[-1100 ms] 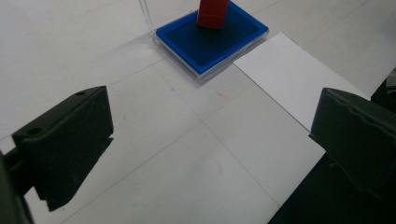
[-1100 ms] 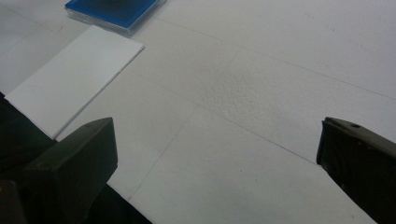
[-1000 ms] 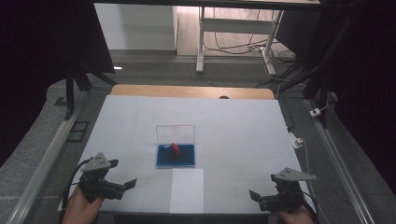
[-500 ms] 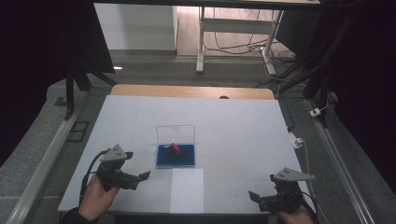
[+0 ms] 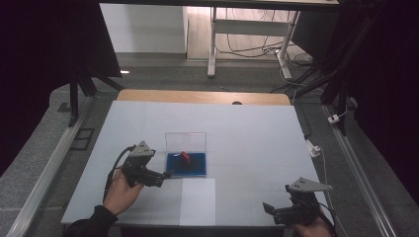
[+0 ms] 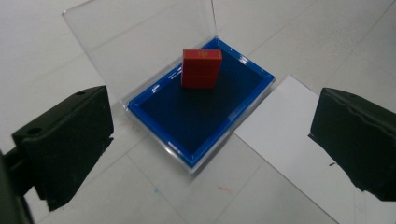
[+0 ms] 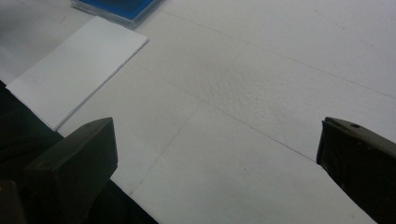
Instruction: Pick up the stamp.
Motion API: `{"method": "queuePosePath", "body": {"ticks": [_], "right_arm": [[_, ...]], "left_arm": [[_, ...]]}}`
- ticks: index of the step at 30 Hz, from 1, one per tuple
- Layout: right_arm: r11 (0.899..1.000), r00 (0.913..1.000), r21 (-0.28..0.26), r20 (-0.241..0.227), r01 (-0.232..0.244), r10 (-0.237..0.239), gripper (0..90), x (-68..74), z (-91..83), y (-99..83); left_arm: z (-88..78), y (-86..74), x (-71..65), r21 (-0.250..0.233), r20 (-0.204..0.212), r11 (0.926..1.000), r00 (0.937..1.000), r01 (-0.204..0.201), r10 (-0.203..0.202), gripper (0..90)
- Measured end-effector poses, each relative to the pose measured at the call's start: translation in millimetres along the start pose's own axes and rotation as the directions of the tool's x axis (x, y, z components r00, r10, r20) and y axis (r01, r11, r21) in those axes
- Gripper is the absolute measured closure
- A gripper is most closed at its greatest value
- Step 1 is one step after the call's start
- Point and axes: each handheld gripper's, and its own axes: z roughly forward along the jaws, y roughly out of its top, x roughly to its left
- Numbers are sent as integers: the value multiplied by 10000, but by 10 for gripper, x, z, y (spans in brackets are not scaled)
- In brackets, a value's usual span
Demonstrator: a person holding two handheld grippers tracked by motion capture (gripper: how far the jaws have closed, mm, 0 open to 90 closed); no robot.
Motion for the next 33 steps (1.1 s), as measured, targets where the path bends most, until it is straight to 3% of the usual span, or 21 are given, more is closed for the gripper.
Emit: {"method": "queuePosePath", "body": {"ticks": [12, 22, 28, 30, 33], "right_arm": [[10000, 10000, 31, -26, 17, -17, 0, 1, 3, 0], [9999, 10000, 99, -48, 16, -15, 0, 0, 7, 2], [9999, 9999, 123, -101, 26, -25, 0, 1, 10, 2], [9999, 9999, 126, -105, 29, -28, 0, 0, 10, 2], [9999, 9999, 125, -116, 27, -26, 0, 0, 10, 1]], "left_arm": [[275, 197, 6, 106, 261, 9996, 9994, -251, 248, 0], [514, 279, 28, 522, -90, 9964, 9977, -661, 666, 0], [678, 319, 12, 863, -19, 9925, 9962, -870, 875, 0], [737, 332, -1, 1028, -181, 9891, 9940, -1055, 1079, 4], [787, 346, 5, 1182, -388, 9888, 9946, -914, 966, 53]]}}
